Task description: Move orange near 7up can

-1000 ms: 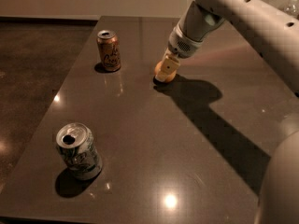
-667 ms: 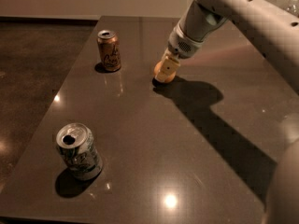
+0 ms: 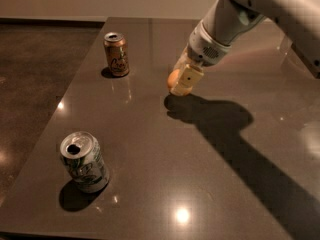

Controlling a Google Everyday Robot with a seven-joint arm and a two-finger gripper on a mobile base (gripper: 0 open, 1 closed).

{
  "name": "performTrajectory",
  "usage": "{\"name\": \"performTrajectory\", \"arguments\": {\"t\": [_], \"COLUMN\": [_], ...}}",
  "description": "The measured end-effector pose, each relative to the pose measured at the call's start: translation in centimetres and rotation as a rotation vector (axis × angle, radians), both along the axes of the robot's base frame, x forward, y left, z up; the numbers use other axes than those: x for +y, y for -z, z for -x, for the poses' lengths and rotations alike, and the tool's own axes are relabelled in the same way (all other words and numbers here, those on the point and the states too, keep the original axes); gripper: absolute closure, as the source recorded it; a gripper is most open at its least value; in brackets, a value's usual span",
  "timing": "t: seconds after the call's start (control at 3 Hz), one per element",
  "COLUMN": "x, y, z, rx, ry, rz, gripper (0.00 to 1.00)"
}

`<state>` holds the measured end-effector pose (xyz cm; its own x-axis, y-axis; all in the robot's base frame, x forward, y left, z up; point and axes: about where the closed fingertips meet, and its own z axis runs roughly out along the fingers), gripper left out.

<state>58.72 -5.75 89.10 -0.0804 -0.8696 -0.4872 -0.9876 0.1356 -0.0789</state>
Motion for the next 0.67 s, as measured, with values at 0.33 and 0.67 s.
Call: {"name": "performTrajectory", "arguments": {"t": [0.33, 0.67], "x": [0.9, 3.5], "y": [-1.0, -1.7], "z": [4.2, 9.5], "rx": [-0.009, -0.014], "ry": [-0.117, -0.276], "rz": [-0.005, -0.018], "gripper": [1.0, 1.0]}}
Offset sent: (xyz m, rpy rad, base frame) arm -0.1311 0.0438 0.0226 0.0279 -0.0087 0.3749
